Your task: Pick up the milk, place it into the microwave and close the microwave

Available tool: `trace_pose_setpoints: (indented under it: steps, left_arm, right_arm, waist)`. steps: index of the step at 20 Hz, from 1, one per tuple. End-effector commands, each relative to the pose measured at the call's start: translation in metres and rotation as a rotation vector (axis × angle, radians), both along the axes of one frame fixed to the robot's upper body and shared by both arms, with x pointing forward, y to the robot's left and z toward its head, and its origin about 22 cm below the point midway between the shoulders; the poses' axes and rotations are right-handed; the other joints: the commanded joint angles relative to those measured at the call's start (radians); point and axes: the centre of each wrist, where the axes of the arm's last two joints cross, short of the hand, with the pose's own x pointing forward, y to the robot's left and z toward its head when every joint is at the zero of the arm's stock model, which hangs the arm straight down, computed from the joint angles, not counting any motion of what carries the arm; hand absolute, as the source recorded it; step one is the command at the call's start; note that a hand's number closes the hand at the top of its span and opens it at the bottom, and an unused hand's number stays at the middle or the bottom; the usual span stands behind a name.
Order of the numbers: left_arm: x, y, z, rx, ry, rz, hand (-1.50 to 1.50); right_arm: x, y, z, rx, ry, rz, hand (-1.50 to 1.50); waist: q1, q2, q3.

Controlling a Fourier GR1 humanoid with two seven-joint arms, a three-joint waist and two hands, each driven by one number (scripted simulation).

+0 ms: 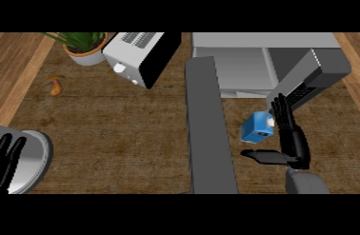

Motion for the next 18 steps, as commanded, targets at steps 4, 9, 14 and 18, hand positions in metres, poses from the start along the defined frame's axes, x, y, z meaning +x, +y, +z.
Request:
trace_pose_setpoints:
  steps: [4, 9, 14, 18]
  left_arm:
    - [-0.004, 0.010, -0.026, 0.004, 0.004, 0.006, -1.50]
    - [0.004, -0.004, 0.005, 0.002, 0.014, -0.004, -1.50]
    - [0.007, 0.001, 0.000, 0.004, -0.003, -0.002, -1.50]
    - [0.002, -0.009, 0.005, -0.002, -0.017, -0.010, -1.50]
  right_arm:
    - [0.014, -0.007, -0.024, -0.083, 0.050, -0.138, -1.50]
    - [0.013, -0.029, -0.037, -0.132, 0.079, -0.176, -1.50]
    - [0.012, -0.044, -0.045, 0.011, 0.095, -0.052, -1.50]
    - [0.011, -0.035, -0.049, 0.133, 0.114, 0.228, -1.50]
  waist:
    - [0.005, 0.001, 0.000]
    - [0.002, 0.002, 0.000]
    - [0.006, 0.003, 0.001]
    - [0.014, 0.005, 0.002]
